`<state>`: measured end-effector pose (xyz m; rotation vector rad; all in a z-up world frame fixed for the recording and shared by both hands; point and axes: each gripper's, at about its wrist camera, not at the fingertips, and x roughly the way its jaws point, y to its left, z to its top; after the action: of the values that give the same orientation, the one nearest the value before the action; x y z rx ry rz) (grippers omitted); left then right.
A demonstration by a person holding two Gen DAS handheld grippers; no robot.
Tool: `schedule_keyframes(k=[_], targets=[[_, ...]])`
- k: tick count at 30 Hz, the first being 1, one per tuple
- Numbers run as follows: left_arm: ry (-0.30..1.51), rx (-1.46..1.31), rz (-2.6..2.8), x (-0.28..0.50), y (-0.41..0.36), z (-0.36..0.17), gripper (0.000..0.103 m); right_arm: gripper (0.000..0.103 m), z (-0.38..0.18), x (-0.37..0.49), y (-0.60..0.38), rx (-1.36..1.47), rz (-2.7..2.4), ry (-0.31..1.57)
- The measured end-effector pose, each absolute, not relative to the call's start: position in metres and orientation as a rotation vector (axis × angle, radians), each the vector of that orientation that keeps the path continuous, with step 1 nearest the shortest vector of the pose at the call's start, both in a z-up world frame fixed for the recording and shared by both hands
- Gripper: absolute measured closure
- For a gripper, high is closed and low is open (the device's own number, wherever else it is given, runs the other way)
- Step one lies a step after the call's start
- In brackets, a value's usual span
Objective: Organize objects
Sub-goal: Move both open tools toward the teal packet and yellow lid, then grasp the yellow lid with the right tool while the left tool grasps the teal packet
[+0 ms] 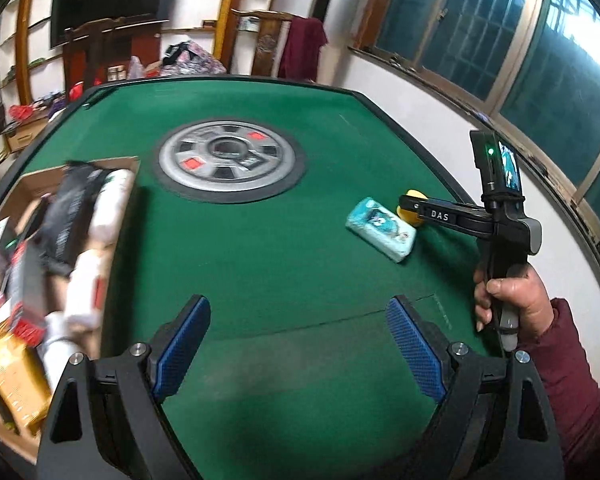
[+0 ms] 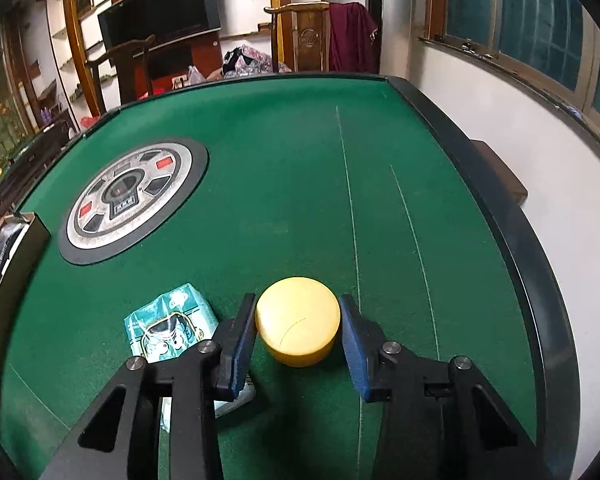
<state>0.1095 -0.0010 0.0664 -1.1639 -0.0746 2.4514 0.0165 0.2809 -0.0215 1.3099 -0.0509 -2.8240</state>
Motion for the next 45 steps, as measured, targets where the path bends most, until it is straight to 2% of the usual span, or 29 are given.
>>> schedule_keyframes(k=[16,19,26,31,32,33,34,35,36,45], targets=[[-0.098,-1.363,2.439,0.023,0.128,0.017,0.014,0.059,-0.017,0.022,0.362,1.351,-2.942,-0.495],[-0.080,-1.399,2.452,0.017,0.138,0.009,0.014,0.059,-0.017,0.022,0.362,1.352,-2.947,-0.483],[0.093,-1.339,2.478,0.015,0.164,0.002,0.001,0.057,-0.018,0.020,0.360,1.372,-2.947,-0.455],[0.183,-1.306,2.438,0.016,0.171,0.000,0.001,0.057,-0.019,0.021,0.359,1.377,-2.951,-0.443],[0.215,-1.289,2.424,0.019,0.174,0.000,0.011,0.057,-0.019,0.021,0.357,1.377,-2.954,-0.438],[0.243,-1.247,2.416,0.023,0.176,0.003,0.036,0.056,-0.020,0.020,0.356,1.378,-2.956,-0.433],[0.271,-1.222,2.414,0.026,0.179,0.004,0.052,0.056,-0.020,0.020,0.355,1.379,-2.957,-0.428],[0.283,-1.209,2.391,0.029,0.181,0.006,0.078,0.056,-0.020,0.020,0.355,1.383,-2.958,-0.425],[0.283,-1.212,2.376,0.030,0.182,0.007,0.090,0.056,-0.021,0.019,0.355,1.387,-2.957,-0.424],[0.158,-1.197,2.352,0.037,0.152,0.024,0.092,0.057,-0.023,0.019,0.355,1.387,-2.957,-0.421]])
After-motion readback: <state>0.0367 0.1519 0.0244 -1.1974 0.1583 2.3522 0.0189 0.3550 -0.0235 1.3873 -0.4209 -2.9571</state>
